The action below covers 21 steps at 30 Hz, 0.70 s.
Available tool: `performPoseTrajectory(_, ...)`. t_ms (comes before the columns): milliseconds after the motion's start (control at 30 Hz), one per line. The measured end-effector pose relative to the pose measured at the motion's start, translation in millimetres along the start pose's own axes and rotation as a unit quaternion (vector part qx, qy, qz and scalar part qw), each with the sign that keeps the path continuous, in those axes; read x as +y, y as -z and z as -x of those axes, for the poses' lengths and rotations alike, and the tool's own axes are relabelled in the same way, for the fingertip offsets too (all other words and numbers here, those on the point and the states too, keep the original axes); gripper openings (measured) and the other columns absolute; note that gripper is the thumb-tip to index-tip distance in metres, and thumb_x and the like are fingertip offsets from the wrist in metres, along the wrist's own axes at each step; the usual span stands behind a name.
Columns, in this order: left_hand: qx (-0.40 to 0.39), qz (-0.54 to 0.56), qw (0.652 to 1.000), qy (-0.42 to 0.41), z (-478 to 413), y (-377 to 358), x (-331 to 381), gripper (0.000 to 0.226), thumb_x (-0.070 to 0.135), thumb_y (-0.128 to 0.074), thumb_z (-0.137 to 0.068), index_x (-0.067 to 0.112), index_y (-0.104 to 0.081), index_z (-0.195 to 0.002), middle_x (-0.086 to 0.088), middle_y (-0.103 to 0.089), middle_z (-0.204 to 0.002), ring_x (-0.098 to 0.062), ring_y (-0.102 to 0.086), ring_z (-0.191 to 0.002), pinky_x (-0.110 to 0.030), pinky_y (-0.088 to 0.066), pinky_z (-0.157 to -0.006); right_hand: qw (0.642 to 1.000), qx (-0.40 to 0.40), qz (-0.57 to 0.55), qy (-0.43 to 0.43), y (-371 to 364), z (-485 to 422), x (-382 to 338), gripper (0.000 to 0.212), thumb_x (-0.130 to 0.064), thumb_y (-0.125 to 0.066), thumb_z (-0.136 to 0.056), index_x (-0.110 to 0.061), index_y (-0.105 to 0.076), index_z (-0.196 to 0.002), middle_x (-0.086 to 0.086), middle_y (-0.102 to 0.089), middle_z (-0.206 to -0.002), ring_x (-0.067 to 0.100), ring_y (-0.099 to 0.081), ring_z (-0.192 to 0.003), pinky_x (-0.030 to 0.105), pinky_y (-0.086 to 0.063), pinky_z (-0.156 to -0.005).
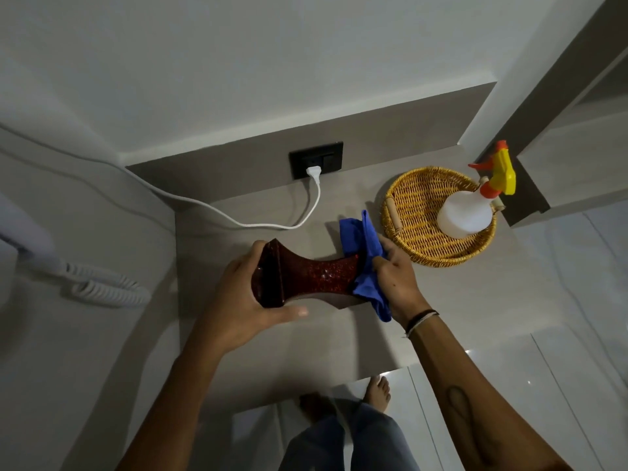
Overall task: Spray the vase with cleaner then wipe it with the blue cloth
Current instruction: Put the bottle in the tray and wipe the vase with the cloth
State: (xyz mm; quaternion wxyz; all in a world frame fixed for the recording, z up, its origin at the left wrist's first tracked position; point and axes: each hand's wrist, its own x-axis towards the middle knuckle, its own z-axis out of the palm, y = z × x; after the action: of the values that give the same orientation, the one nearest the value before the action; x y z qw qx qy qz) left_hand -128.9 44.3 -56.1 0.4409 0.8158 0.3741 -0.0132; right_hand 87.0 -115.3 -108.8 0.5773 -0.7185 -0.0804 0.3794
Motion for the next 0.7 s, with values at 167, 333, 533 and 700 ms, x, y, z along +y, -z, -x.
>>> performPoseTrajectory(167,0.108,-0.104,0.988,-0.047,3.9,-5.6,7.0,0.068,0.042,-0.088,-0.052,0.024,-0.056,-0.109,0.002,-0.064,-0.101,-0.024,-0.064,-0.095,-0.052,-0.059,-0.084,0.945,-0.013,0.269,0.184,-20.9,31.1,8.0,0.075,0.023,-0.047,-0.091,-0.002,-0.036,-0.161,0.016,-0.038,-0.169,0.034,-0.036,-0.158,0.046,-0.024,-0.134)
performPoseTrajectory(333,0.143,-0.031,0.988,-0.054,2.0,-19.2,17.1,0.063,0.022,-0.090,-0.064,0.017,-0.067,-0.122,-0.003,-0.071,-0.121,-0.027,-0.071,-0.113,-0.046,-0.057,-0.094,0.902,-0.199,0.244,0.297,-63.6,80.2,8.7,0.092,0.019,-0.045,-0.089,-0.007,-0.007,-0.169,0.009,-0.002,-0.180,0.028,-0.002,-0.168,0.048,-0.008,-0.137)
performPoseTrajectory(533,0.157,-0.084,0.983,-0.042,0.7,-14.1,32.3,0.068,0.032,-0.082,-0.050,0.017,-0.063,-0.114,0.000,-0.063,-0.112,-0.029,-0.067,-0.100,-0.046,-0.057,-0.082,0.862,-0.157,0.391,0.283,-16.2,49.6,36.8,0.100,0.022,-0.050,-0.093,-0.021,0.002,-0.167,-0.009,0.017,-0.176,0.018,0.010,-0.167,0.049,-0.011,-0.137)
performPoseTrajectory(700,0.150,-0.105,0.982,-0.046,-7.3,-11.8,43.4,0.069,0.030,-0.087,-0.052,0.023,-0.062,-0.117,0.004,-0.062,-0.115,-0.024,-0.065,-0.099,-0.043,-0.058,-0.079,0.915,-0.136,0.313,0.214,-14.0,49.3,24.1,0.088,0.021,-0.047,-0.094,-0.009,-0.010,-0.168,0.004,0.001,-0.179,0.025,0.004,-0.168,0.050,-0.014,-0.136)
